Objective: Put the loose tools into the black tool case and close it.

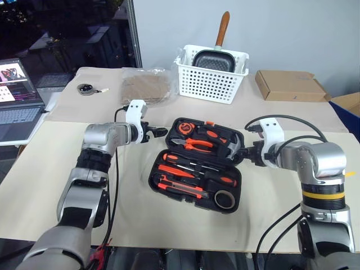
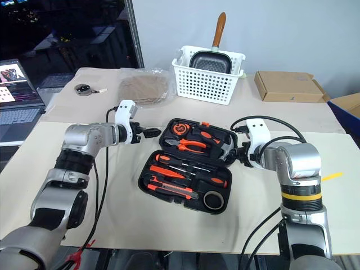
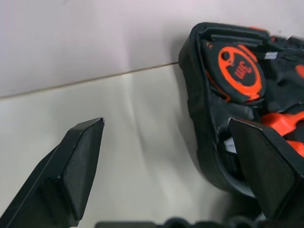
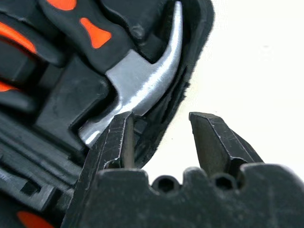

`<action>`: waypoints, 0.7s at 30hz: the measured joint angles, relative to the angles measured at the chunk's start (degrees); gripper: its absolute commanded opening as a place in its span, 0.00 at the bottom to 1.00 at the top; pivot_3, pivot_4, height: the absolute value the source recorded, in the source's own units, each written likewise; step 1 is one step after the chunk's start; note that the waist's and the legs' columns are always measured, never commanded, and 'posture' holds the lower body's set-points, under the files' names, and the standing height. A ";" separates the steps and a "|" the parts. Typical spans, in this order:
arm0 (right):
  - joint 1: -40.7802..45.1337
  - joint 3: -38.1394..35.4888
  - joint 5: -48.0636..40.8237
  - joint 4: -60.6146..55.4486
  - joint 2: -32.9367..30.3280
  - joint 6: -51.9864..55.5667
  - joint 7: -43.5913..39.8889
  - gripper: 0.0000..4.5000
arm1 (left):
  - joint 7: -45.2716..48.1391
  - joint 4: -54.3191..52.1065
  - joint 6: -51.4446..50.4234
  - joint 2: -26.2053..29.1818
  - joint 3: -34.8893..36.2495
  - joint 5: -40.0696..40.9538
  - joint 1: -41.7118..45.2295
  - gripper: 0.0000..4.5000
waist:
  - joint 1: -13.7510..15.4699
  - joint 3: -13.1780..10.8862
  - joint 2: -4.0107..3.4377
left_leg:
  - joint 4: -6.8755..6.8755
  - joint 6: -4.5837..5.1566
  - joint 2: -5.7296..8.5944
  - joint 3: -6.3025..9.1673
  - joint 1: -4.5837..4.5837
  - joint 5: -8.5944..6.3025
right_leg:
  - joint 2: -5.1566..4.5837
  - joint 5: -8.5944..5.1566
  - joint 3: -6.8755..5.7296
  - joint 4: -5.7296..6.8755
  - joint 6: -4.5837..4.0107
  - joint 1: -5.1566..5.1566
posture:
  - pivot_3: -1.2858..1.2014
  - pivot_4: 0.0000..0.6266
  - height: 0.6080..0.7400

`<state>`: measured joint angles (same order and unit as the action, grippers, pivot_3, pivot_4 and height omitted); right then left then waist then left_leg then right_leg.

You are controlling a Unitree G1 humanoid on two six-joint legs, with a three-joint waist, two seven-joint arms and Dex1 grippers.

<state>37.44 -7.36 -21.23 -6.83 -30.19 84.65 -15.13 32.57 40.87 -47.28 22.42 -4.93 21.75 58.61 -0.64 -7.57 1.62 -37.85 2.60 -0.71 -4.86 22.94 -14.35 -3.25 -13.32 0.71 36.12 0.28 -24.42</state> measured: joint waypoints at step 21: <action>1.60 -1.63 0.75 6.12 2.52 -5.50 0.17 0.00 | 5.98 20.60 9.51 -5.90 4.05 -8.40 8.92 0.01 | -0.45 0.02 -0.04 | -0.07 0.15 0.03 -0.04 -0.08 -0.01 | -0.05 0.29 0.12 0.04 0.20 0.07 | 0.52 0.24 1.00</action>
<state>39.03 -8.99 -20.47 -0.71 -27.67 79.16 -14.96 38.55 61.47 -37.77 16.52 -0.88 13.35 67.53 -1.10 -7.55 1.57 -37.93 2.75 -0.68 -4.89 22.87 -14.35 -3.30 -13.03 0.83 36.16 0.48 -24.35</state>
